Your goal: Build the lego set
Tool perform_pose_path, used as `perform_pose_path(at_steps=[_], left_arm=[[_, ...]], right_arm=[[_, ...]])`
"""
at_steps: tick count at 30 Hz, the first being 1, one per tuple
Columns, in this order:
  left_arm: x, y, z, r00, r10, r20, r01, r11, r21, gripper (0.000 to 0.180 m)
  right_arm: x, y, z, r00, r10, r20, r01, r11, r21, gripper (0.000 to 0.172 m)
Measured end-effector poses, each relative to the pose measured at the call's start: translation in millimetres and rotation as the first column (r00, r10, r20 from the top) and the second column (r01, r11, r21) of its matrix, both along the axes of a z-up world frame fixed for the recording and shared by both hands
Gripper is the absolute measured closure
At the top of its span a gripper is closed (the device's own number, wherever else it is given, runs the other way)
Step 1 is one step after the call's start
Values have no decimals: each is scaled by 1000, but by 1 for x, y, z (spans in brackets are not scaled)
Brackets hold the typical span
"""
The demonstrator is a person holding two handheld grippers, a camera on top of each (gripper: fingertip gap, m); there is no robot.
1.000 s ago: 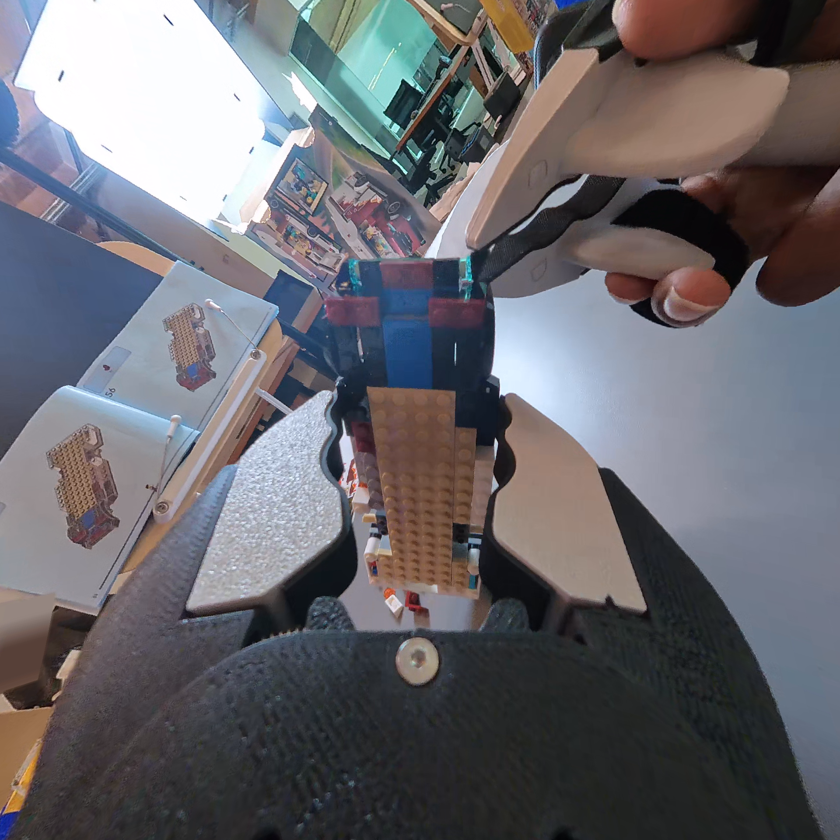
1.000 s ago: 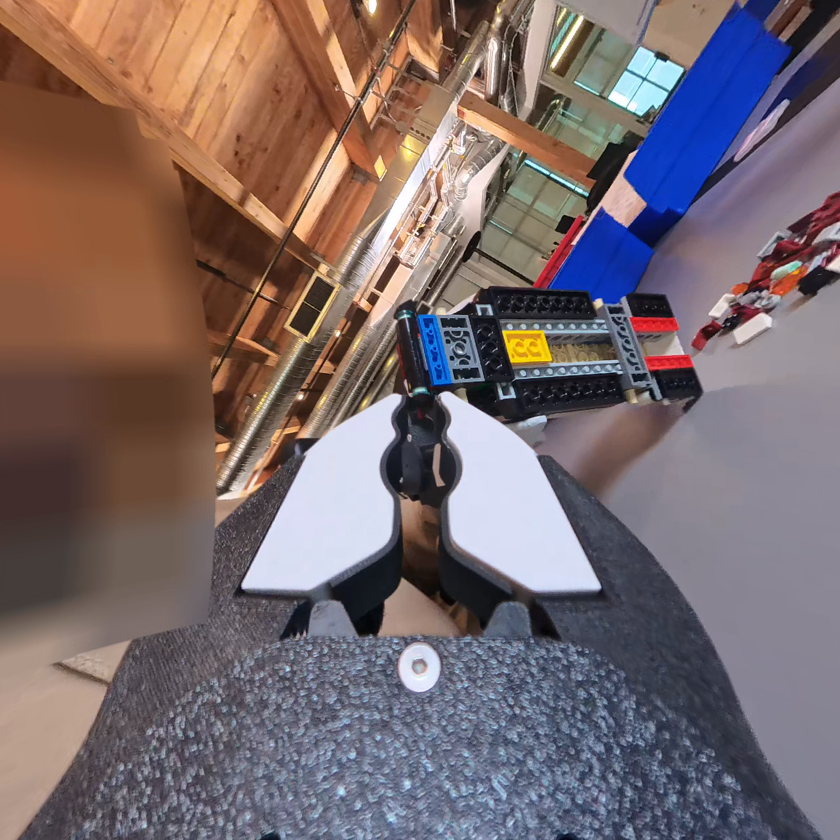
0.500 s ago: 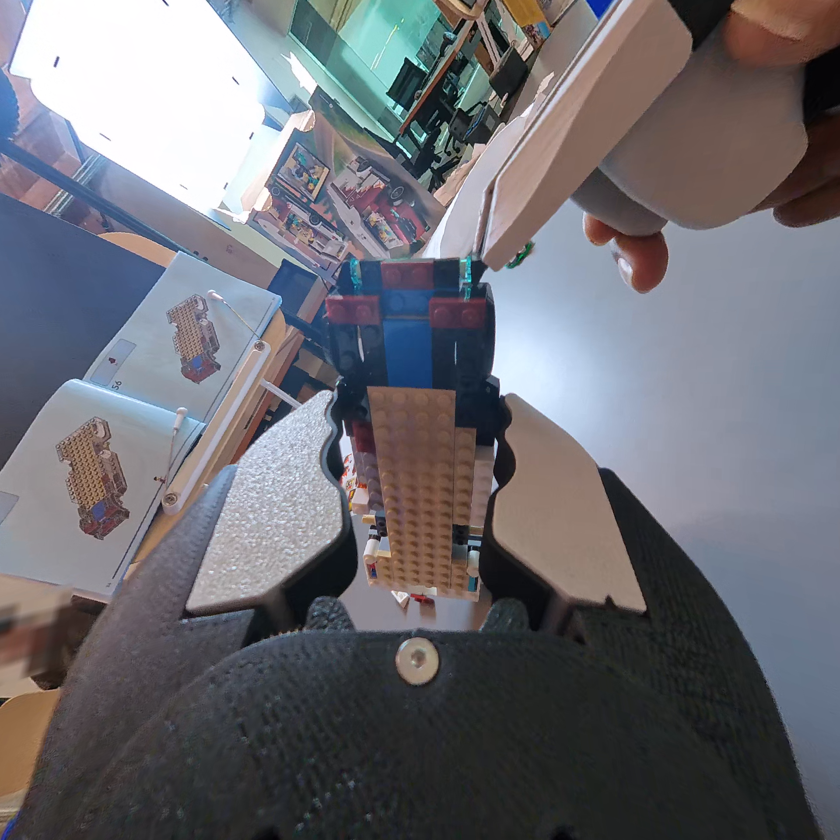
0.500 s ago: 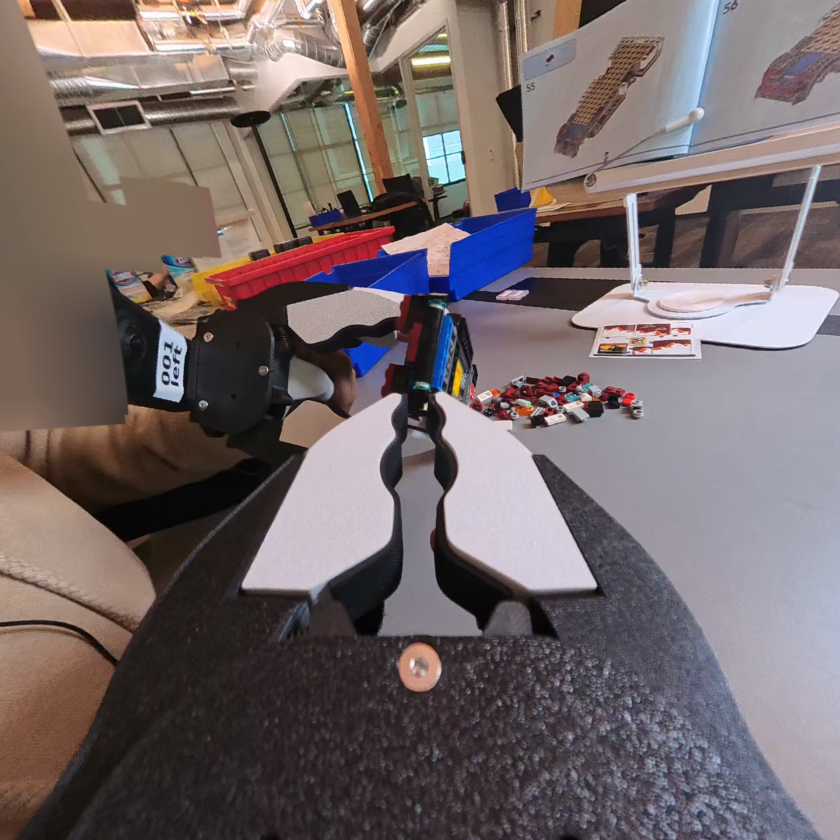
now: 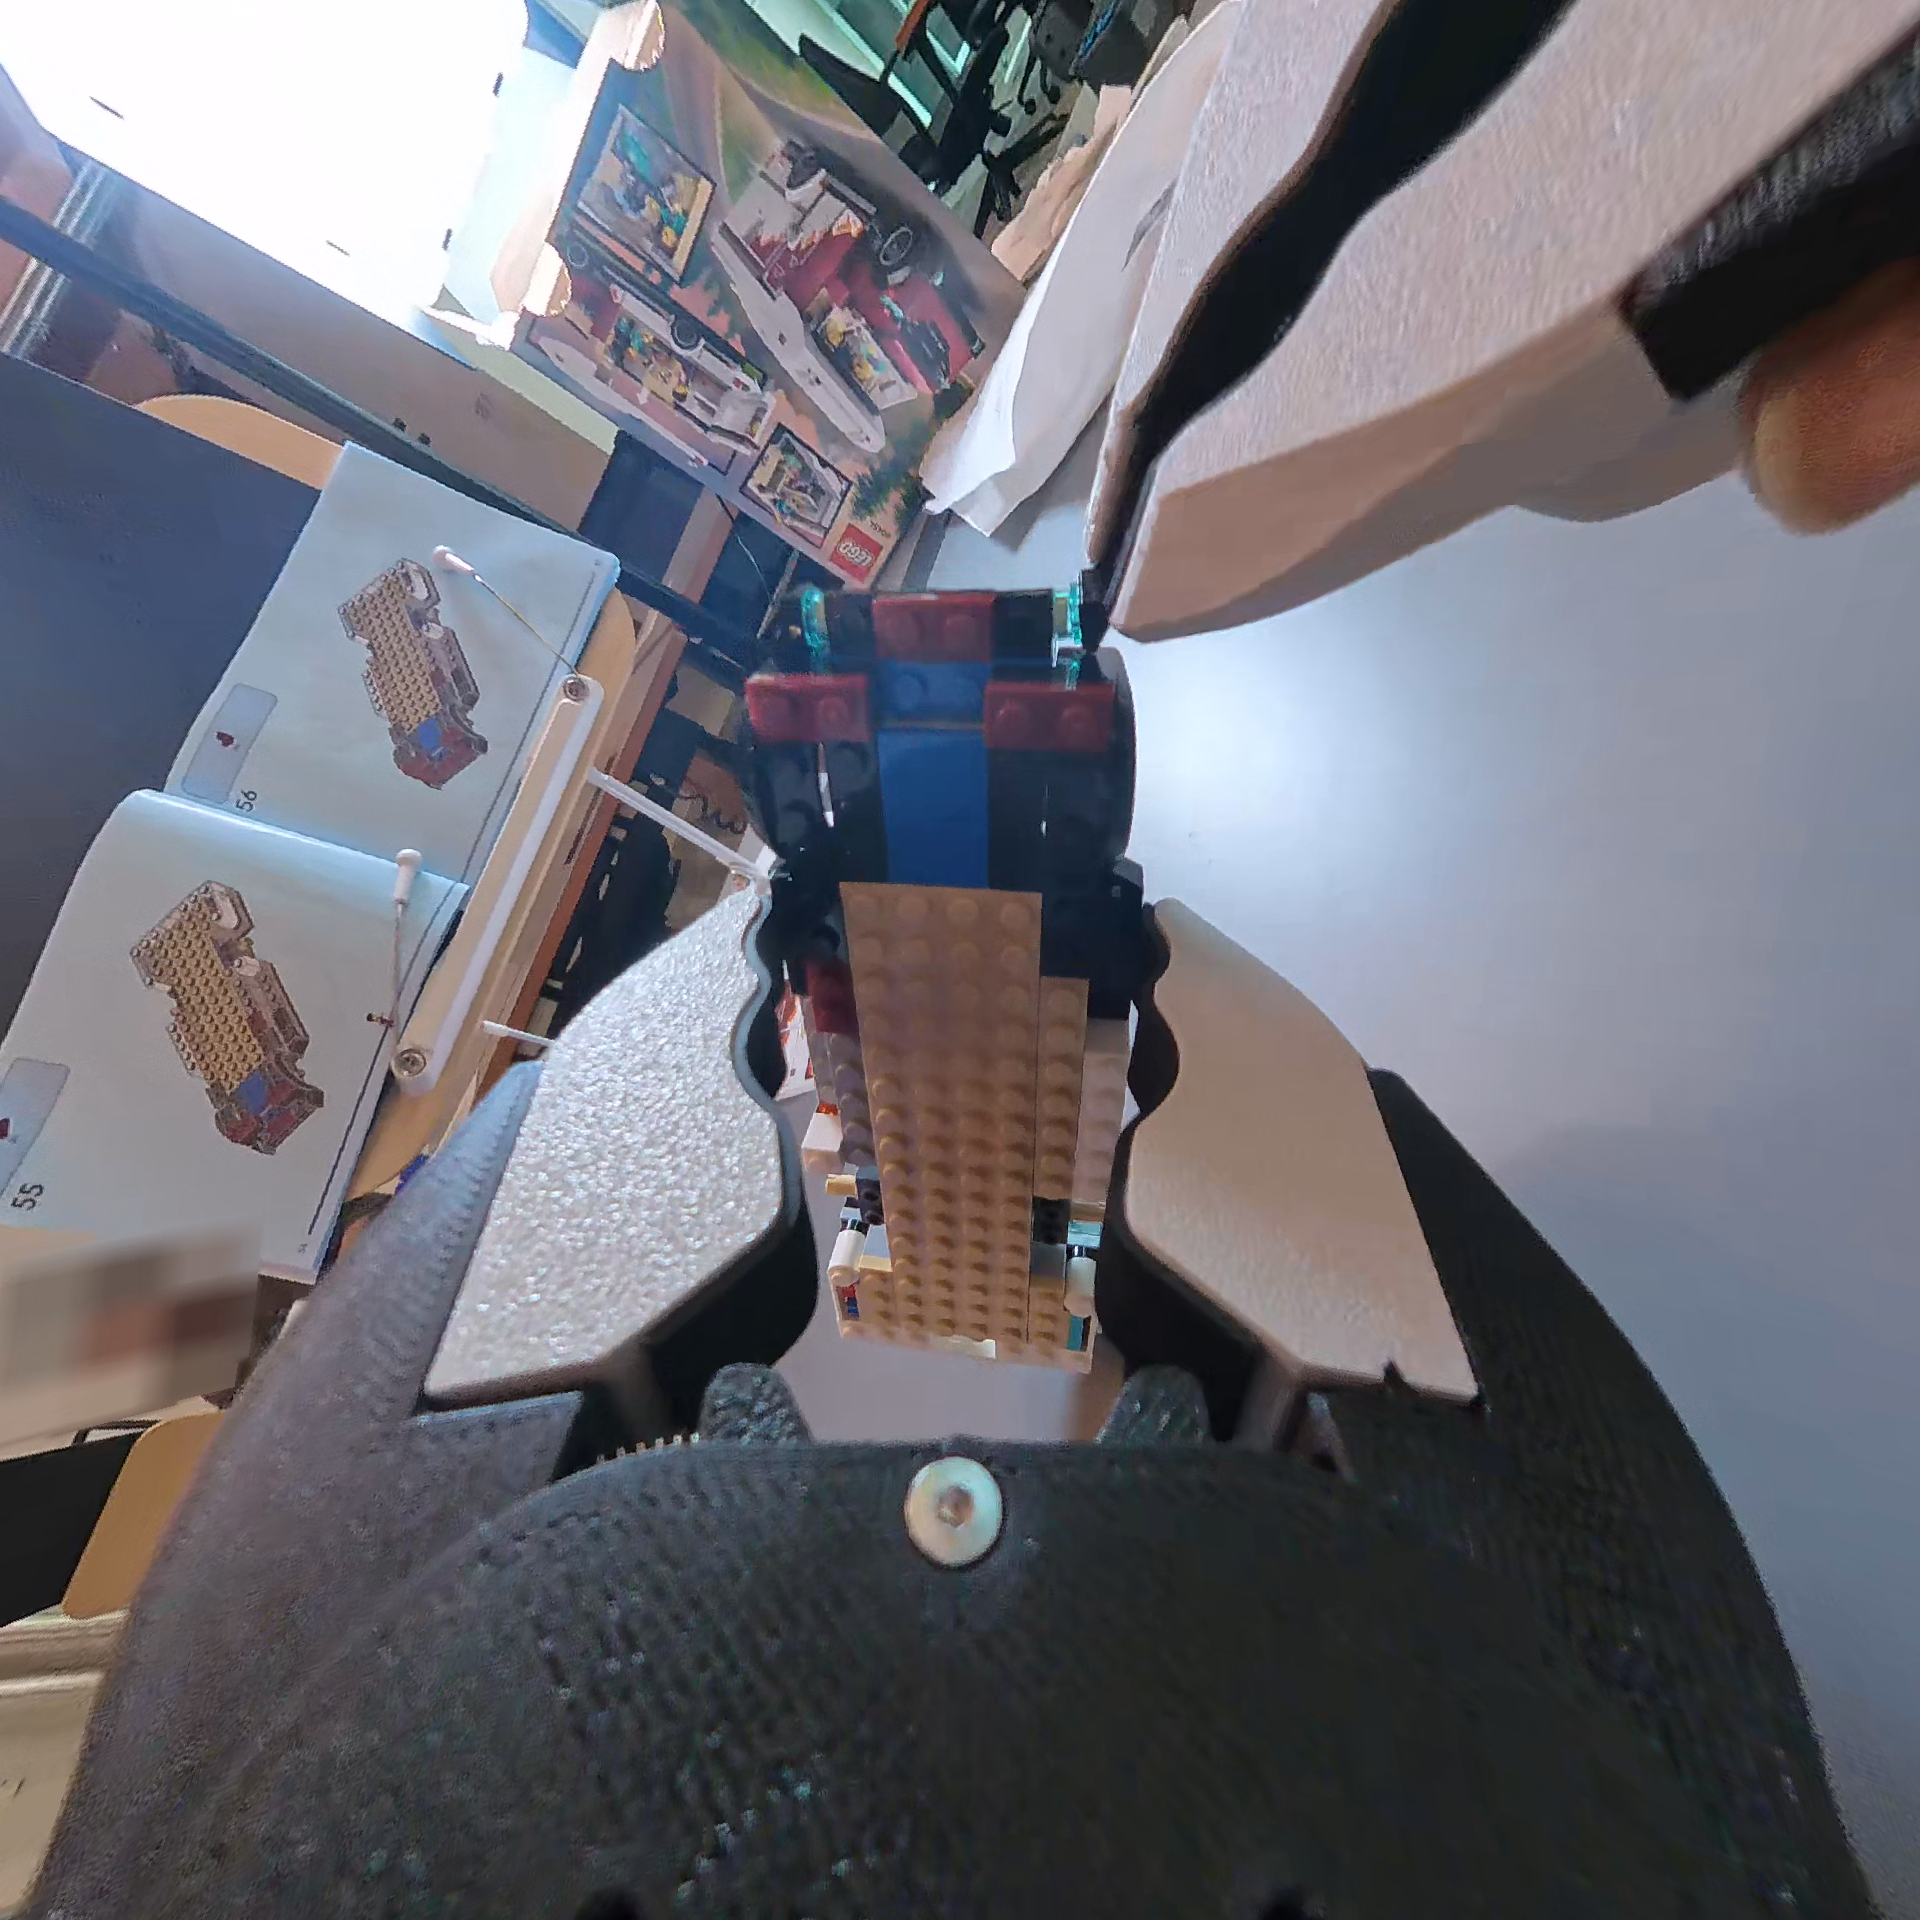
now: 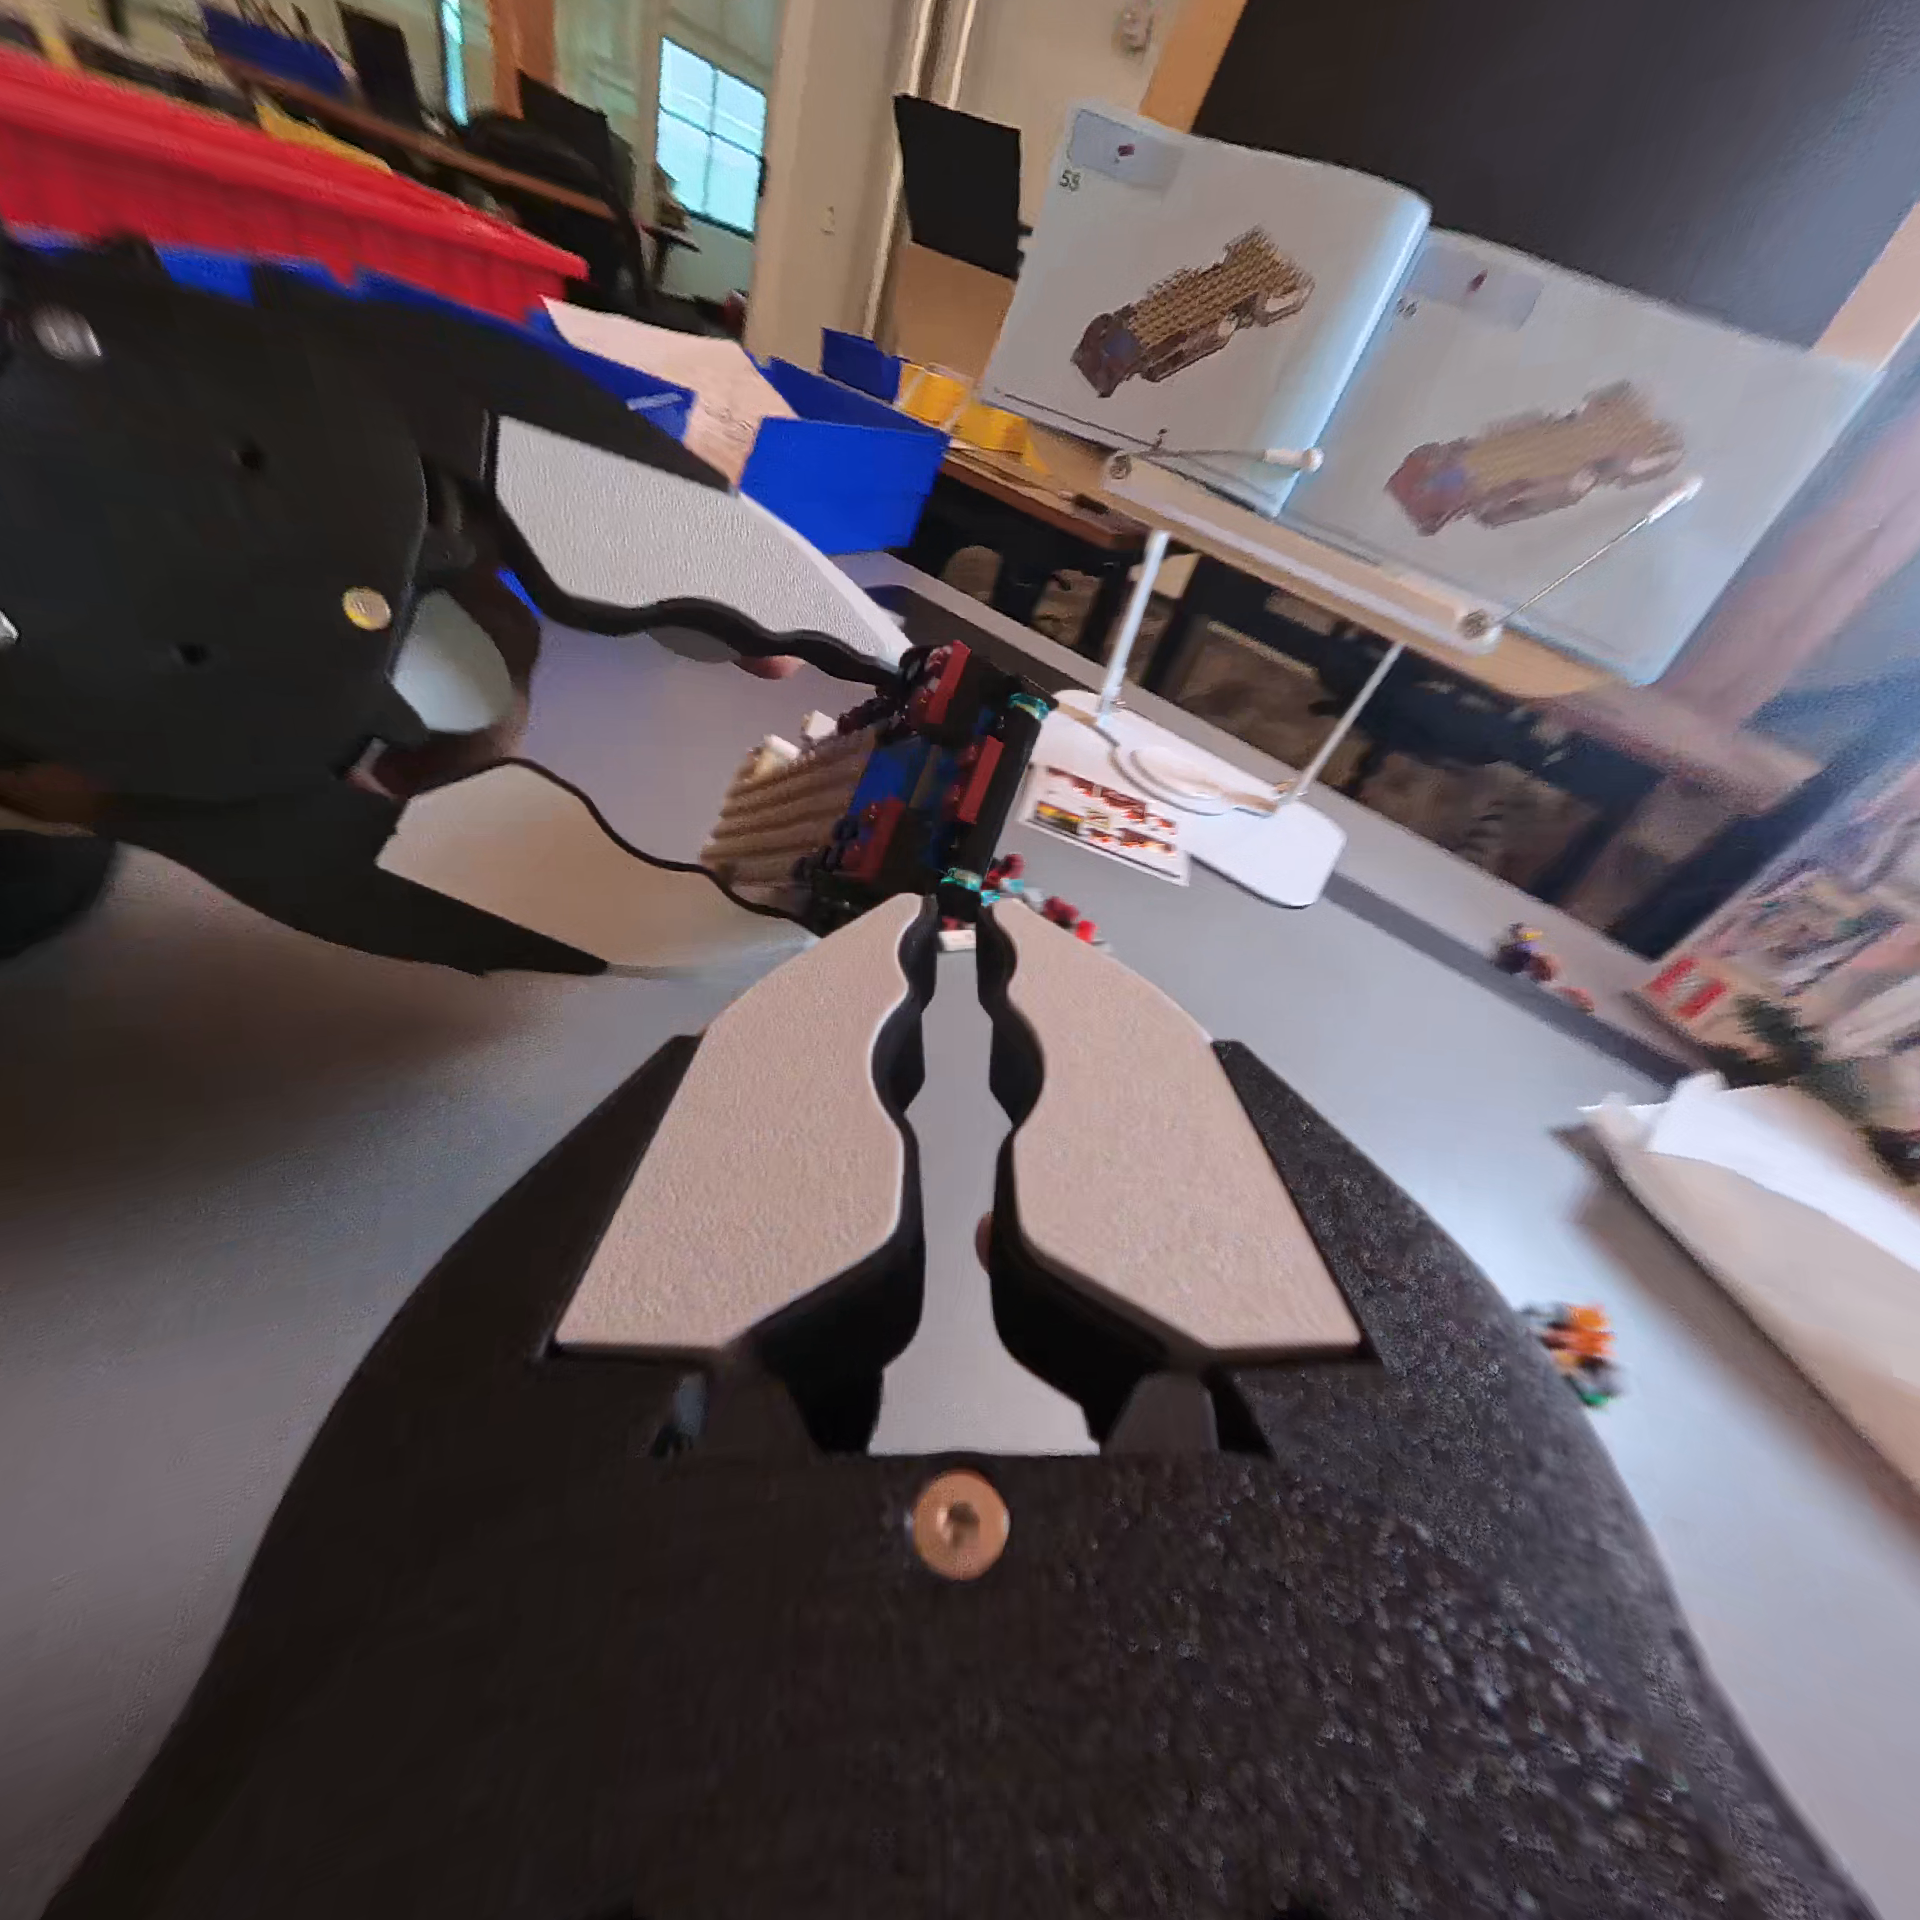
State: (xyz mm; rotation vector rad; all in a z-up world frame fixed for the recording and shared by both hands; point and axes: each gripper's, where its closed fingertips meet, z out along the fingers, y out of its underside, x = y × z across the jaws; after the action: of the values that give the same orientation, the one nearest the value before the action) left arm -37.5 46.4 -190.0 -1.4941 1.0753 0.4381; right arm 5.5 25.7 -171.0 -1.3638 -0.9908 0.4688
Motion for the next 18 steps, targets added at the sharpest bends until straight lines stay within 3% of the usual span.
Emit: perform_pose_path(at_steps=[3,6,10,13,18], left_arm=[[-2,2,-2,999,26,-27,-27,999,-17,115],[-2,2,-2,999,42,-35,-43,999,-32,115],[-1,0,-3,999,37,-37,-38,998,-40,115],[-1,-1,-2,999,33,-31,-34,999,-38,115],[1,-2,-2,999,28,-34,-29,999,-33,115]], right_arm=[[0,3,-2,992,-88,91,72,984,162,165],[0,4,-2,993,-81,86,64,981,184,165],[-2,-1,-3,988,99,-119,-118,979,-165,155],[-2,-2,-2,949,157,-273,-256,890,-377,154],[-1,-2,-2,885,154,-440,-398,739,-543,162]])
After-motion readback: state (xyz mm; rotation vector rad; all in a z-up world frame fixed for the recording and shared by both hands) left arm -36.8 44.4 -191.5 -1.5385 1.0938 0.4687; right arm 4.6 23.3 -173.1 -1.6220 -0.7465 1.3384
